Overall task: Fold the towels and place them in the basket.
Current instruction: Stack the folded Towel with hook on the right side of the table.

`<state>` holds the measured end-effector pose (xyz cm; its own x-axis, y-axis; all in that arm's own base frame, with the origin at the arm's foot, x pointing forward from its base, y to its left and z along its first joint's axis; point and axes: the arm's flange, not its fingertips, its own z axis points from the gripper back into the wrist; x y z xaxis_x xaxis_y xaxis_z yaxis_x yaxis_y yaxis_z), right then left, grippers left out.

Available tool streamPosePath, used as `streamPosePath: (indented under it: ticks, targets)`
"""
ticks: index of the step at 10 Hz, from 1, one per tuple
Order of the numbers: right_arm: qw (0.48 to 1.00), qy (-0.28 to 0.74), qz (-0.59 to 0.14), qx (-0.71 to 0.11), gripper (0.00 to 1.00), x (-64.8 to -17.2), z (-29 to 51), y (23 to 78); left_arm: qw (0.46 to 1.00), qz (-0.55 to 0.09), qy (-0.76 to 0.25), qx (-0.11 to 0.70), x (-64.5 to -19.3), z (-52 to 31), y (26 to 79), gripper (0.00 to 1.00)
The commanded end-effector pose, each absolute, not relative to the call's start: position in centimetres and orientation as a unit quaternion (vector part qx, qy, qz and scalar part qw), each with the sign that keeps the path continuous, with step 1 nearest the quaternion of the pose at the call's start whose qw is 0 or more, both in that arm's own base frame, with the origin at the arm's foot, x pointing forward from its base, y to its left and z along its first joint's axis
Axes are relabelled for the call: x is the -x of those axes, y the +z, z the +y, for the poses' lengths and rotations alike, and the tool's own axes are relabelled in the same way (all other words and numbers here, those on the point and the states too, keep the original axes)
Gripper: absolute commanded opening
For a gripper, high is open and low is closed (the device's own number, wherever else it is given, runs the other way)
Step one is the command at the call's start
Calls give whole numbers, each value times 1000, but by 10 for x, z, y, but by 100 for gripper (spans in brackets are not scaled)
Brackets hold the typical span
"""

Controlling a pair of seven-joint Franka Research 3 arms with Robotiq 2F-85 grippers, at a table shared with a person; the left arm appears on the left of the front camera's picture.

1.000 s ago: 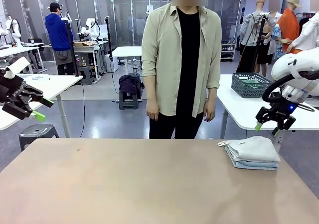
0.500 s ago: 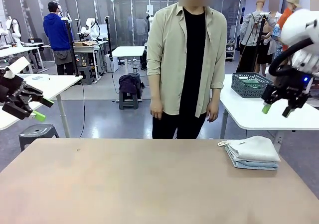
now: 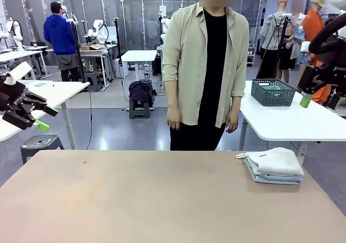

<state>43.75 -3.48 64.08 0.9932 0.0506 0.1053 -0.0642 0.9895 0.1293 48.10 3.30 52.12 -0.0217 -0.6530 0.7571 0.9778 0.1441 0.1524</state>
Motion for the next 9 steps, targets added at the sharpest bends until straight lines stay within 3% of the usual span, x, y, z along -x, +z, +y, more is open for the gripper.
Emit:
streamPosePath:
  ticks: [1,2,9]
  targets:
    - [995,24,-77,-59,83,-437,-32,626,659,-366,-618,224,-479,33,522,98]
    - [996,29,-51,-66,83,-438,-35,641,659,-366,-618,224,-479,33,522,98]
    - [996,29,-51,-66,83,-438,-35,641,659,-366,-618,224,-479,33,522,98]
